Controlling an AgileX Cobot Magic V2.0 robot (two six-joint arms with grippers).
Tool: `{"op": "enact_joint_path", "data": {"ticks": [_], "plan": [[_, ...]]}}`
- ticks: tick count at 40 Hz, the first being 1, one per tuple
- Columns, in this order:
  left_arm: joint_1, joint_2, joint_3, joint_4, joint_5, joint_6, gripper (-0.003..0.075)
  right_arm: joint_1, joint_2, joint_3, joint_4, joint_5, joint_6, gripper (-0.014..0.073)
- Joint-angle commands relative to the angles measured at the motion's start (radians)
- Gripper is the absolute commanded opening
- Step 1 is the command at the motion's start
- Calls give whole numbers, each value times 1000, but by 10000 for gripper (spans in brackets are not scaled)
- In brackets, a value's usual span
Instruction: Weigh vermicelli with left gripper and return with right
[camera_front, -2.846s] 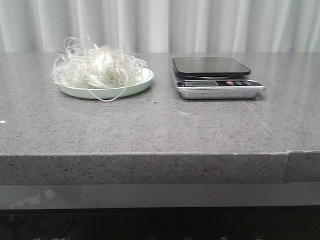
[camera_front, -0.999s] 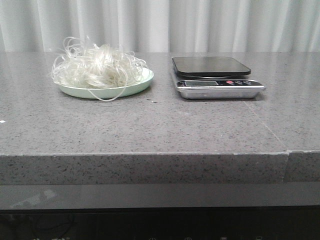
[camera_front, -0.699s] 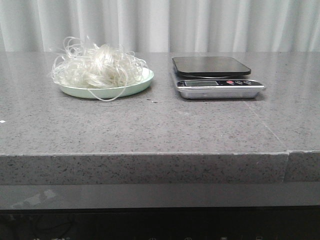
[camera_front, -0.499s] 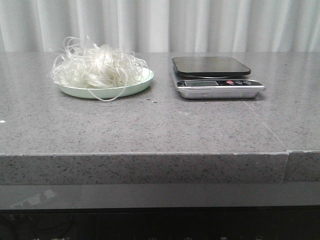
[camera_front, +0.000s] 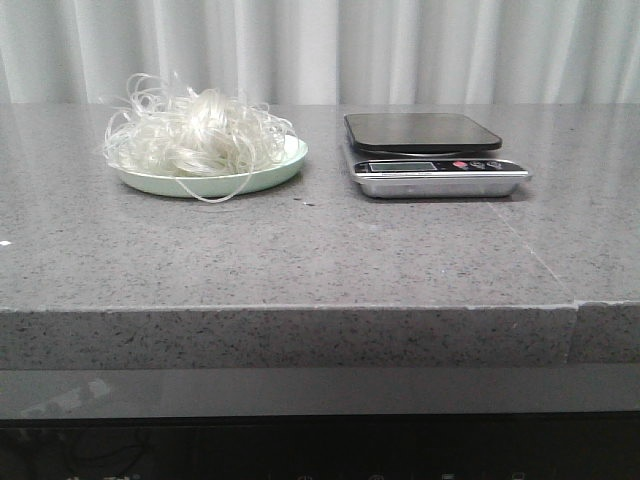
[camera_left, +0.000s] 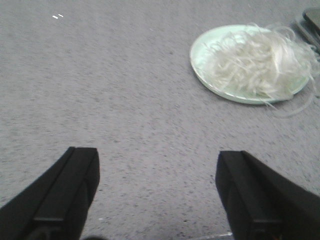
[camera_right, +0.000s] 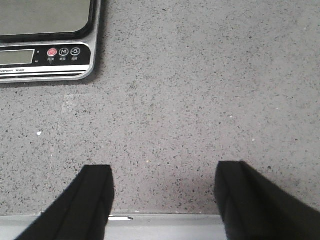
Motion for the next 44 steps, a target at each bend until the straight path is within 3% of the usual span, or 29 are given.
{"op": "enact_joint_path", "data": {"ticks": [1,20,44], "plan": [[-55,71,-60,-26,-79,20,567,3,2,-37,0,-46,-13,549],[-332,505,-287,-24,-239,20,566,3,2,-37,0,-51,-13,549],[-371,957,-582,-19,-282,20,566,3,2,-37,0,-40,-13,549]]}}
